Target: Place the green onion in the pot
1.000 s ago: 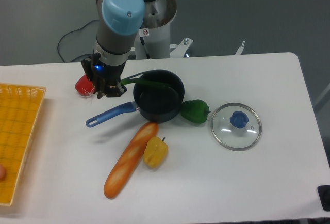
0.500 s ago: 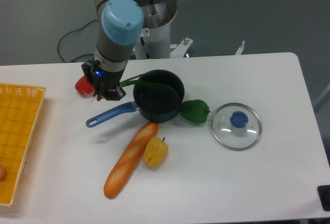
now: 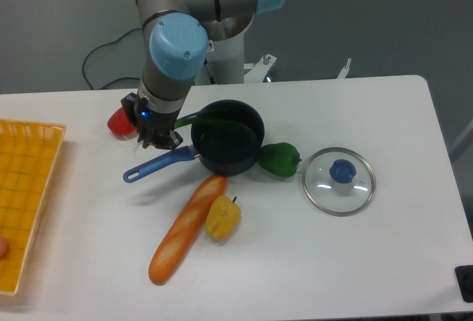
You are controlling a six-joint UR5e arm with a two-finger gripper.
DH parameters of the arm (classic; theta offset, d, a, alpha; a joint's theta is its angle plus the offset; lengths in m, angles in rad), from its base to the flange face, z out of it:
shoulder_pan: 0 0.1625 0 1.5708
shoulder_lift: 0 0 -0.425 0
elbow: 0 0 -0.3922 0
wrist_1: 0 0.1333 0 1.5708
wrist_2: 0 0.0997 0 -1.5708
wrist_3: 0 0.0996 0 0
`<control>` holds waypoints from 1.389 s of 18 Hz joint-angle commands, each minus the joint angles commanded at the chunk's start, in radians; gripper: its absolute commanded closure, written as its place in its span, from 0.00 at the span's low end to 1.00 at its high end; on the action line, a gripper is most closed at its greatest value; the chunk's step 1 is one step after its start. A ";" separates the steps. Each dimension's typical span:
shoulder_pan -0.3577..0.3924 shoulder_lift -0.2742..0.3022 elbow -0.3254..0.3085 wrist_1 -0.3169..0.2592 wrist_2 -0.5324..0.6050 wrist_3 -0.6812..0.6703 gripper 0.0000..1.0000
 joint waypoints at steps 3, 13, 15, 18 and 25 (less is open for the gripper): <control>0.000 -0.005 -0.002 0.000 0.002 0.000 0.85; 0.000 -0.025 -0.002 0.023 0.002 0.002 0.85; 0.000 -0.029 -0.003 0.034 0.009 0.006 0.85; -0.003 -0.029 -0.014 0.035 0.029 0.014 0.84; -0.003 -0.028 -0.026 0.035 0.038 0.060 0.82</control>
